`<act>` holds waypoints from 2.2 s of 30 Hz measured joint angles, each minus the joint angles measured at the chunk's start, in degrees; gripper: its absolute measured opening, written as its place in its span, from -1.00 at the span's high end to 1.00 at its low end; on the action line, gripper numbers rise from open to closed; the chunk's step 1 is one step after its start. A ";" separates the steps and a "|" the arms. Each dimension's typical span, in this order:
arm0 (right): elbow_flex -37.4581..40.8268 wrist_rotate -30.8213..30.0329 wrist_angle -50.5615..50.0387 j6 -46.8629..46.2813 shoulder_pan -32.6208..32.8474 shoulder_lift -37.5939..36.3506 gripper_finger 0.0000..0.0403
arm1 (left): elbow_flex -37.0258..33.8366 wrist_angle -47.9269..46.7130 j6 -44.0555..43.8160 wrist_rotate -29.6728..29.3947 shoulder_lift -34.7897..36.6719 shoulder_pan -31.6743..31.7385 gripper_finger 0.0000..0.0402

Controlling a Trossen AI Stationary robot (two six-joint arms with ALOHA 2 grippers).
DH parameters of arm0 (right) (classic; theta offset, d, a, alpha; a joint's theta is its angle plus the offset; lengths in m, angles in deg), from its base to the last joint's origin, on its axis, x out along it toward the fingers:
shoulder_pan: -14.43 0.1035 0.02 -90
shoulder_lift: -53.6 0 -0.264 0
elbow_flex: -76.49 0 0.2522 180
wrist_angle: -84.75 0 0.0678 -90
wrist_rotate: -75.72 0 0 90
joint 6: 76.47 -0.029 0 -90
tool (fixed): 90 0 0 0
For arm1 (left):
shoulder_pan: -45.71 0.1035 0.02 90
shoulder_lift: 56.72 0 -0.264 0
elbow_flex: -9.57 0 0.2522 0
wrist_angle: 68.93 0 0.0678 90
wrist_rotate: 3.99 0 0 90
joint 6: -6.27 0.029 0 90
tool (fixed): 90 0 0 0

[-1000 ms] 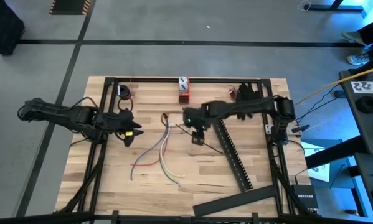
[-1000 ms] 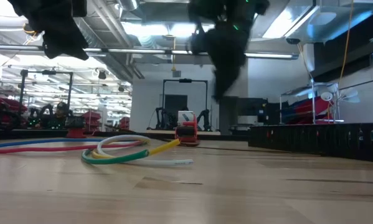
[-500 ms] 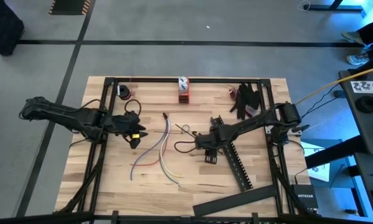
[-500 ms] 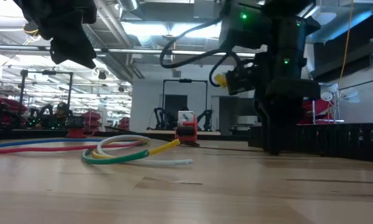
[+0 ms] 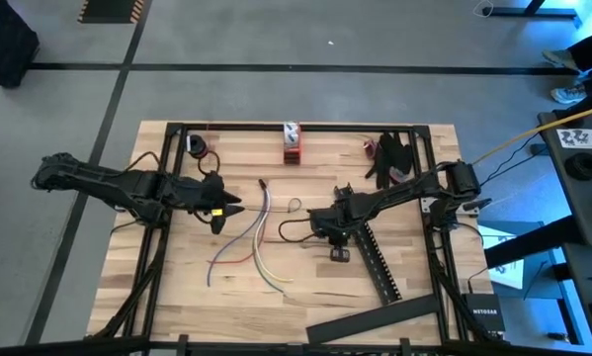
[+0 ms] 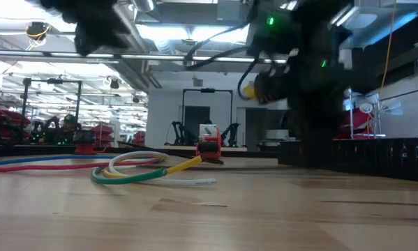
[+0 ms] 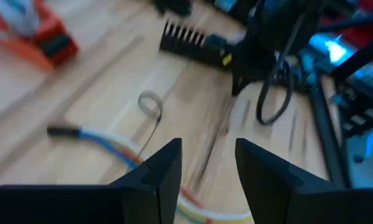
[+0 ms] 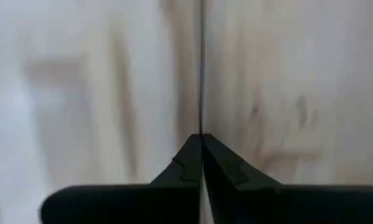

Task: Ziptie cables
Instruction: Wrap the black zip tie on the cable

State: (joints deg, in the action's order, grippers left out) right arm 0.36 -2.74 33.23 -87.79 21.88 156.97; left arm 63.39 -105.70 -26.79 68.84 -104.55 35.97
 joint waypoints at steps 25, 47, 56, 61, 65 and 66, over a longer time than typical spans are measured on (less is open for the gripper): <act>-30.21 -16.95 -4.33 28.17 -4.84 -6.16 1.00 | 5.45 18.71 10.93 0.50 0.11 0.72 0.29; -30.24 -11.90 -10.15 13.24 -6.37 -4.06 1.00 | 33.24 -21.31 22.77 0.26 -26.29 1.78 0.29; -26.03 -11.92 -11.35 8.71 -6.33 -3.03 1.00 | 37.26 -20.78 31.06 0.67 -34.05 1.92 0.29; -23.54 -11.90 -9.96 7.16 -6.30 -3.01 1.00 | 37.16 -16.99 36.04 0.63 -34.50 1.92 0.29; -23.23 -11.29 -7.28 7.24 -5.56 -3.01 1.00 | 36.05 -16.26 37.23 0.83 -34.55 3.05 0.29; -23.26 -11.27 -5.92 7.30 -5.43 -3.01 1.00 | 35.47 -16.39 37.20 1.42 -34.56 3.49 0.29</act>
State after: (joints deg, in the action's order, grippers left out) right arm -22.89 -14.02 27.31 -80.49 16.44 153.96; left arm 98.86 -122.09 10.41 70.27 -139.11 39.46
